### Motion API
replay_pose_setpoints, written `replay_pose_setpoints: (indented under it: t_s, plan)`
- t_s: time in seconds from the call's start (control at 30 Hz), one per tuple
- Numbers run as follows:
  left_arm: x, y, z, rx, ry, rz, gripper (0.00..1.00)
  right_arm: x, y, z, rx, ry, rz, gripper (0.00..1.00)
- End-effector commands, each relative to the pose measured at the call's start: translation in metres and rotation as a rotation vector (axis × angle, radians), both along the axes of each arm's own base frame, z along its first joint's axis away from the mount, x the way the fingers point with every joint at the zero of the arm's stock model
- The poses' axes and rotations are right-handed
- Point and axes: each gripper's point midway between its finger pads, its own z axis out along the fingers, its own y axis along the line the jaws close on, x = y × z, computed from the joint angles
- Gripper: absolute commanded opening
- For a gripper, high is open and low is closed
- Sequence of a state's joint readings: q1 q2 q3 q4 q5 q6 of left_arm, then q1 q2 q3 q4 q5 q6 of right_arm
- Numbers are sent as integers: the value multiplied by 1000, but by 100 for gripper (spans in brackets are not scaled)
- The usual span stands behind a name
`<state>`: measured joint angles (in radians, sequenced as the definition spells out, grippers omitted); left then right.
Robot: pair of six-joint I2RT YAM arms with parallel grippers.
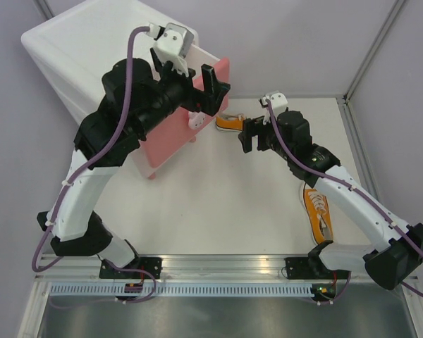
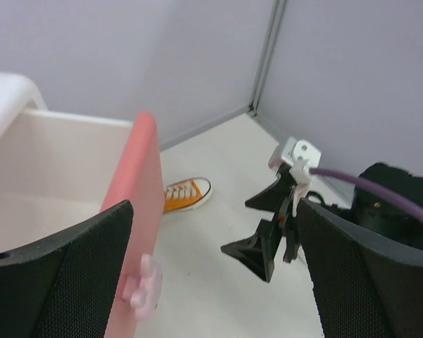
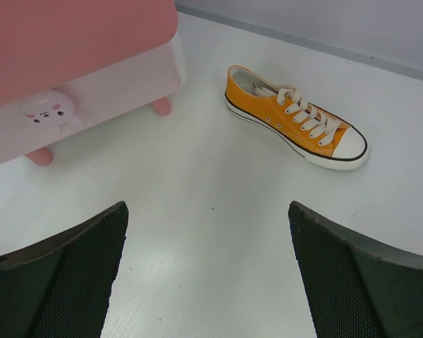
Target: Place and organize the shoes in the shoe cabinet
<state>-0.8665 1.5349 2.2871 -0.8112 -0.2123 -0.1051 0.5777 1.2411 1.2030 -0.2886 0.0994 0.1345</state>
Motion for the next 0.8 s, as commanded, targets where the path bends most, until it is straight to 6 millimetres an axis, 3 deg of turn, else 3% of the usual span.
replay_pose_setpoints:
  t_s: [0.0, 0.07, 0.17, 0.3, 0.4, 0.57, 0.63, 0.77]
  plan:
    - [-6, 2, 45, -75, -110, -17, 99, 2, -5, 13, 20, -23, -25, 98]
    - [0, 11, 44, -69, -110, 38, 99, 2, -5, 13, 19, -20, -25, 98]
    - [8, 25, 25, -7, -82, 110, 99, 2, -4, 12, 18, -15, -24, 98]
    - [25, 61, 12, 3, -24, 213, 99, 1, -3, 12, 21, -7, -19, 98]
    - [30, 75, 2, 21, 13, 224, 99, 0, -1, 11, 24, 2, -15, 98]
    - [35, 83, -15, 36, 87, 183, 99, 0, 0, 11, 30, 8, -11, 98]
    - [32, 75, -29, 55, 144, 127, 99, 0, 1, 10, 30, 12, -8, 98]
    - [24, 66, -38, 51, 199, 41, 99, 0, -2, 12, 32, 11, -20, 98]
